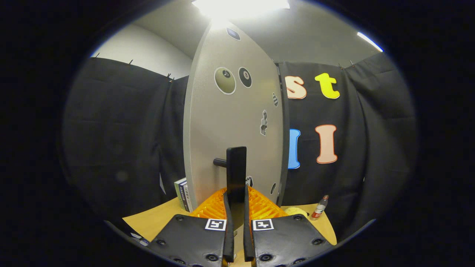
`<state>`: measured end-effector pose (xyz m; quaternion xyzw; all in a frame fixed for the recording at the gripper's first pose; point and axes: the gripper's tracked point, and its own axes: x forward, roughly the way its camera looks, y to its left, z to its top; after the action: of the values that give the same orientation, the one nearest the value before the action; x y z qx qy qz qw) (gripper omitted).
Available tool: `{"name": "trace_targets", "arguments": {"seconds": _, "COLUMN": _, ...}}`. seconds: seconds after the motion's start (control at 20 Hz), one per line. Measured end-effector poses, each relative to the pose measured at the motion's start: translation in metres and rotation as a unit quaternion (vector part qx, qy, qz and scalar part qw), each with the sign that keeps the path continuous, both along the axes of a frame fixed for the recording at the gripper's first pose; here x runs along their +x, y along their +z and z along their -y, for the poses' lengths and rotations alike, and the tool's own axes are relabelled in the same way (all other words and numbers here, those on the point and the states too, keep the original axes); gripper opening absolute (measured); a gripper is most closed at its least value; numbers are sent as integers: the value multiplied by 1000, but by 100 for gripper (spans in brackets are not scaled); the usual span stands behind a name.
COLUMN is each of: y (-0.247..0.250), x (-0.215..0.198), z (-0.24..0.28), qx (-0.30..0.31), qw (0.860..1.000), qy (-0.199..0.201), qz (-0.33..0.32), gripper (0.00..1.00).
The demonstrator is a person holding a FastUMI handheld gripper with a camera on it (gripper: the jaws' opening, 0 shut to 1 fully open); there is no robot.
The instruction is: Open the shoe cabinet door, grab the shoes and put them into the shoe cabinet, then close the shoe cabinet door.
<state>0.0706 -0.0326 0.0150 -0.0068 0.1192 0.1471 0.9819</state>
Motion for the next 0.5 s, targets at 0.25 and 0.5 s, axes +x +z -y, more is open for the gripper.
{"name": "trace_targets", "arguments": {"seconds": 0.25, "y": -2, "x": 1, "z": 49, "qx": -11, "qw": 999, "qy": -45, "qz": 6, "gripper": 11}}
{"name": "trace_targets", "arguments": {"seconds": 0.5, "y": -4, "x": 8, "z": 104, "qx": -20, "qw": 997, "qy": -75, "qz": 26, "gripper": 11}}
